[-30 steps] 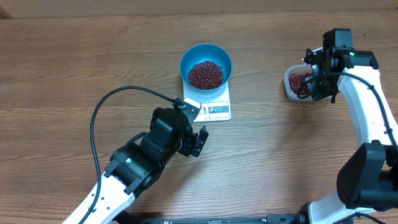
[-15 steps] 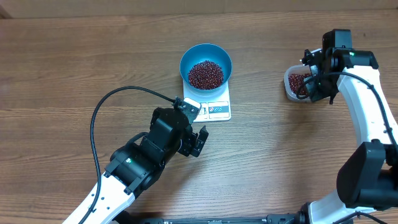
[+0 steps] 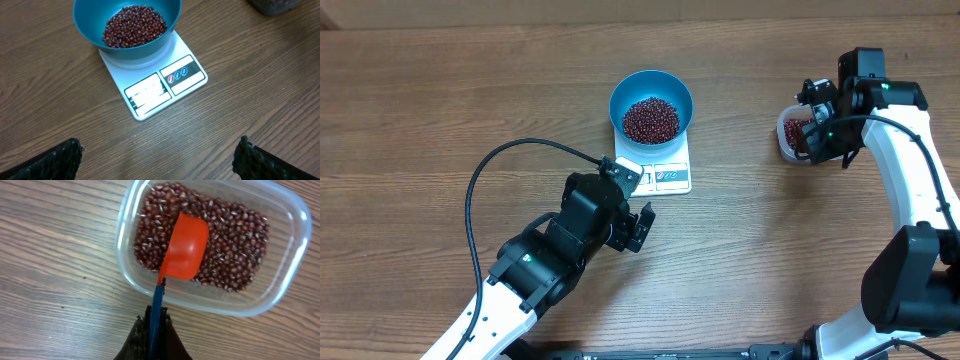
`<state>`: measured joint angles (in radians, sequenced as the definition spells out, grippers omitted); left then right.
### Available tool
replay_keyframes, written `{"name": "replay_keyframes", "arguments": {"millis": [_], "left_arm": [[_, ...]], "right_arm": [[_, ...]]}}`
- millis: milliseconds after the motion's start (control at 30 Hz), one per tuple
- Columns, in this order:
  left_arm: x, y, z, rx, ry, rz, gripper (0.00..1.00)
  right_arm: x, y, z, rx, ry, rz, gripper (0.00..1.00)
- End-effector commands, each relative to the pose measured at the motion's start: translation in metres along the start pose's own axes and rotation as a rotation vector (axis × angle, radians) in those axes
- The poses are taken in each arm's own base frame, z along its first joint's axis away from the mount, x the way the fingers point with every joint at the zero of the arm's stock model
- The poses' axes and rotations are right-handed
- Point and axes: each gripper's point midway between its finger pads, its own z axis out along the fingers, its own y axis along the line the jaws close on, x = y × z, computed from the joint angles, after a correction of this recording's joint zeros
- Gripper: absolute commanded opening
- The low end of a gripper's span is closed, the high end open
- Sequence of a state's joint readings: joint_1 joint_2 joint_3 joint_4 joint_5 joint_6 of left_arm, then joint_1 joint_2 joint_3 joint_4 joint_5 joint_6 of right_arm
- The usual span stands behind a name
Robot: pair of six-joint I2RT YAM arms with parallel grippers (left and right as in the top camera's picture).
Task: Scoop item into bowl and weigh 150g on scale
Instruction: 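Lower the scoop into the beans in the tub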
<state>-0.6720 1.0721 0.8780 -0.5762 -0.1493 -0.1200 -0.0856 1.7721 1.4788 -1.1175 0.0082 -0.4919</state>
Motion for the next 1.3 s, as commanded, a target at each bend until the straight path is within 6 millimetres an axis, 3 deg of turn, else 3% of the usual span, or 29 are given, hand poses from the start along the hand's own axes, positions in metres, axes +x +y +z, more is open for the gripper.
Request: {"name": "replay_keyframes", "arguments": {"millis": [0,333,733,1267], "left_arm": [[0.002,-0.001,0.002,0.008,0.009,0.014,0.99],[0.002,-0.001,0.002,0.008,0.009,0.014,0.99],[0.002,-0.001,0.002,0.008,0.009,0.014,0.99],[0.002,-0.001,0.002,0.008,0.009,0.014,1.0]], "right_arm": [[-0.002,0.011,0.004,-0.069,-0.019,-0.009,0.04],[-0.006,0.011,0.002,-0.136,-0.065,0.025,0.04],[-0.004,-0.01,-0.008,-0.314,-0.188,0.176,0.04],[0.002,-0.013,0.01,-0.348,-0.152,0.208,0.04]]}}
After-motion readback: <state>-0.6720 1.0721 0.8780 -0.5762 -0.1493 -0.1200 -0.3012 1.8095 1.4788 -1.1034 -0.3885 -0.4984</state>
